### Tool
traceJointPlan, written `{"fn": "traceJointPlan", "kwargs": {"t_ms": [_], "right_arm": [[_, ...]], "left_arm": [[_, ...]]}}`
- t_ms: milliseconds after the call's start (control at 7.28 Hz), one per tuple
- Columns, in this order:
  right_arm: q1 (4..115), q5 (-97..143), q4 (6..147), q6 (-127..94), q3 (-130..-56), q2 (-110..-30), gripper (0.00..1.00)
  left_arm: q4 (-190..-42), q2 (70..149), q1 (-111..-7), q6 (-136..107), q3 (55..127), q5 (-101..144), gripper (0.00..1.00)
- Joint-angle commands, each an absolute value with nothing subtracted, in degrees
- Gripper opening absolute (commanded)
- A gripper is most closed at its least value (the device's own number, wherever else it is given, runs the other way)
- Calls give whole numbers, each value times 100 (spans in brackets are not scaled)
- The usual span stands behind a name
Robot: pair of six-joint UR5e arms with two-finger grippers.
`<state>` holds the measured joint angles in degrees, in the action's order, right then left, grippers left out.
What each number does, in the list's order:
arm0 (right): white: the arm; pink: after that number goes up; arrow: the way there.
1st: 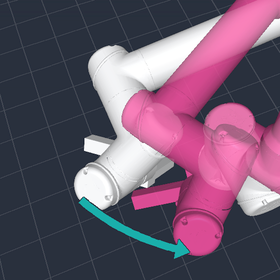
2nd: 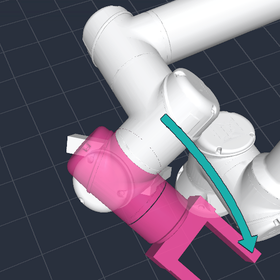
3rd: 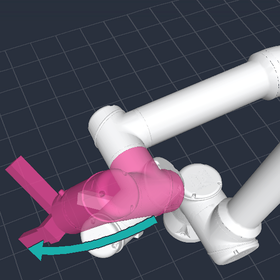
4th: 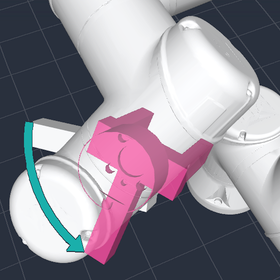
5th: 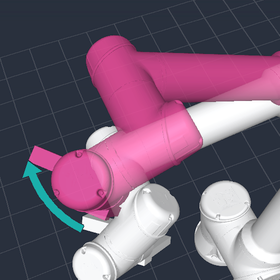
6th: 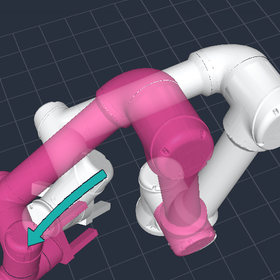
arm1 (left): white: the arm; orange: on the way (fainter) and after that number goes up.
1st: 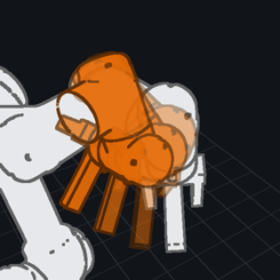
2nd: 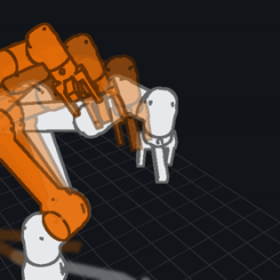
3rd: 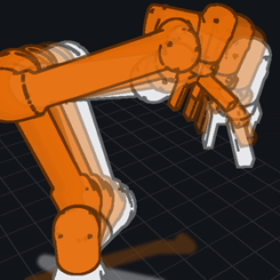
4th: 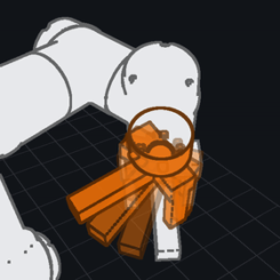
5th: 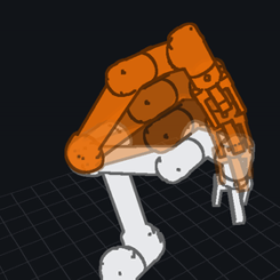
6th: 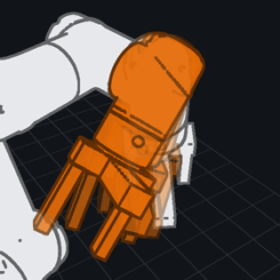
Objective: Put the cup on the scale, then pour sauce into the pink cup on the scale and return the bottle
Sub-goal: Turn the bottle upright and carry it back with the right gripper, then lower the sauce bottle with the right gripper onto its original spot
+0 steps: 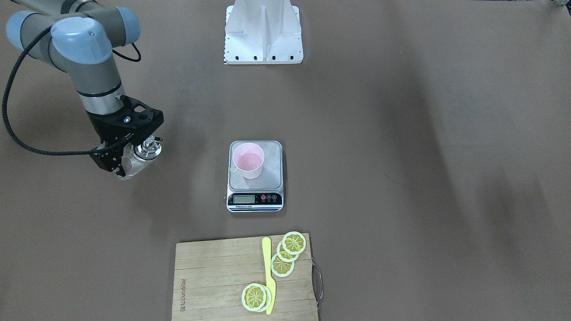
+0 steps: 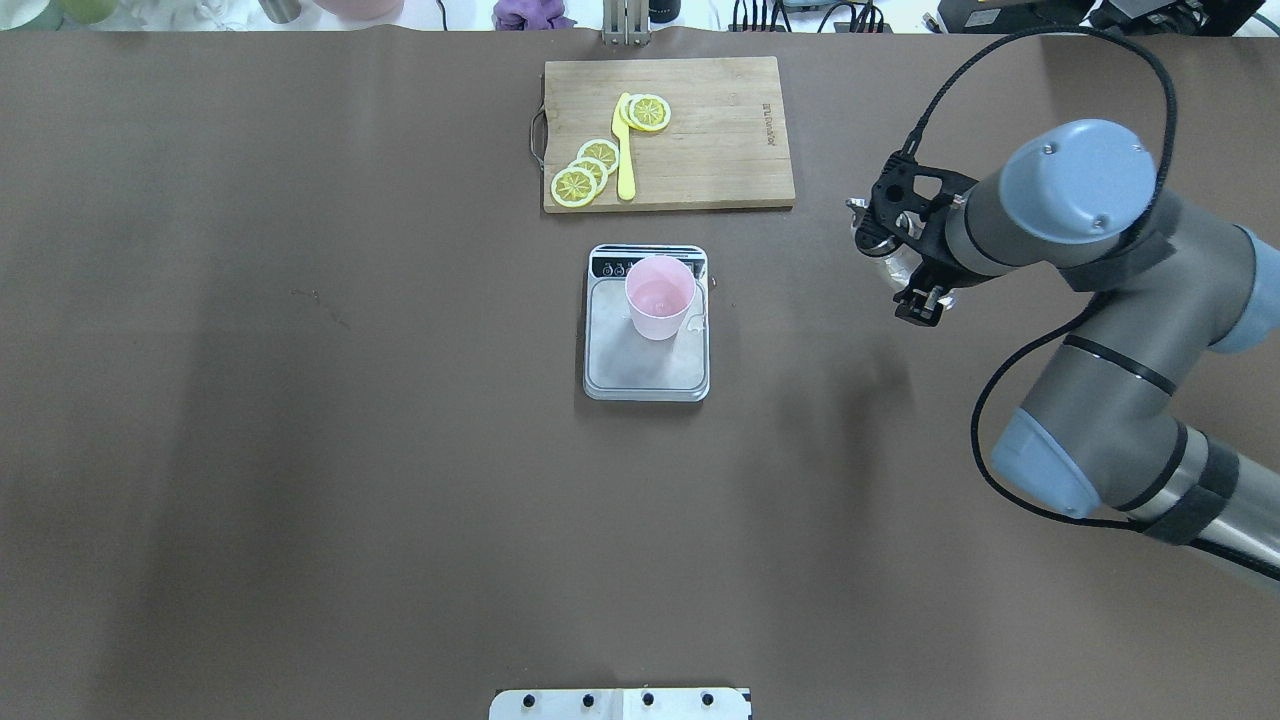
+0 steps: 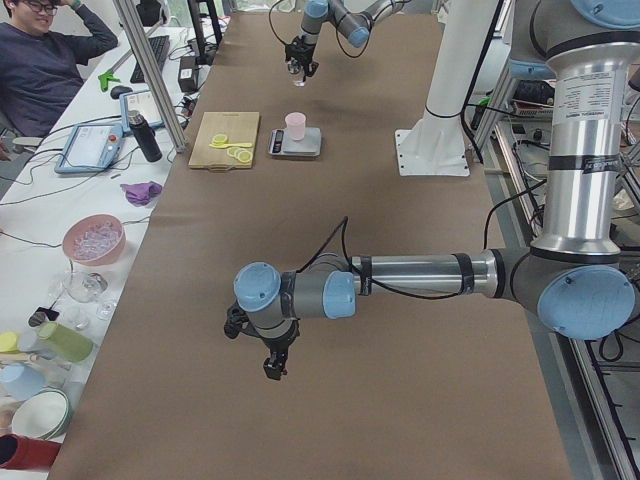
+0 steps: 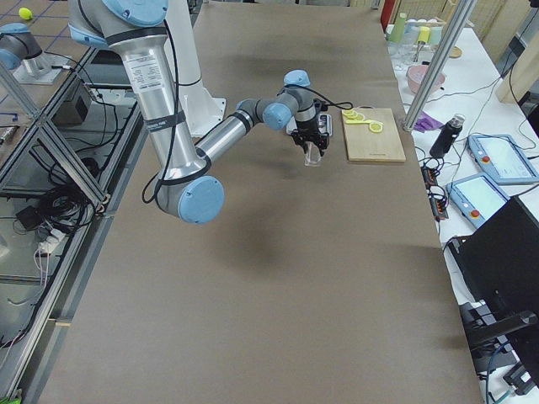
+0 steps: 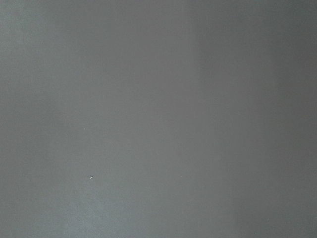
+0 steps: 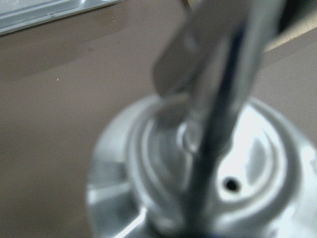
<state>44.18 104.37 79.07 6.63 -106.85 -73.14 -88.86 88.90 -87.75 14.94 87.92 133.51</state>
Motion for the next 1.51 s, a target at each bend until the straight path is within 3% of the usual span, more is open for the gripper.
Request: {"fn": "traceJointPlan", "kwargs": {"t_ms": [0, 412, 961, 1373], "right_arm": [[4718, 11159, 6160, 642, -10661, -8161, 0], [5009, 11915, 4469, 423, -10539, -8850, 0], [5027, 12076, 1510, -386, -8776, -8693, 0], [5019, 12217, 855, -1307, -8535, -8622, 0]], "left_arm": [[-8894, 8903, -8771, 1494, 8798, 13351, 98], [-8895, 8903, -8771, 1494, 8798, 13351, 98], [-8895, 8895, -8772, 1494, 8798, 13351, 98], [-8895, 8895, -8771, 1494, 8798, 13351, 98]]}}
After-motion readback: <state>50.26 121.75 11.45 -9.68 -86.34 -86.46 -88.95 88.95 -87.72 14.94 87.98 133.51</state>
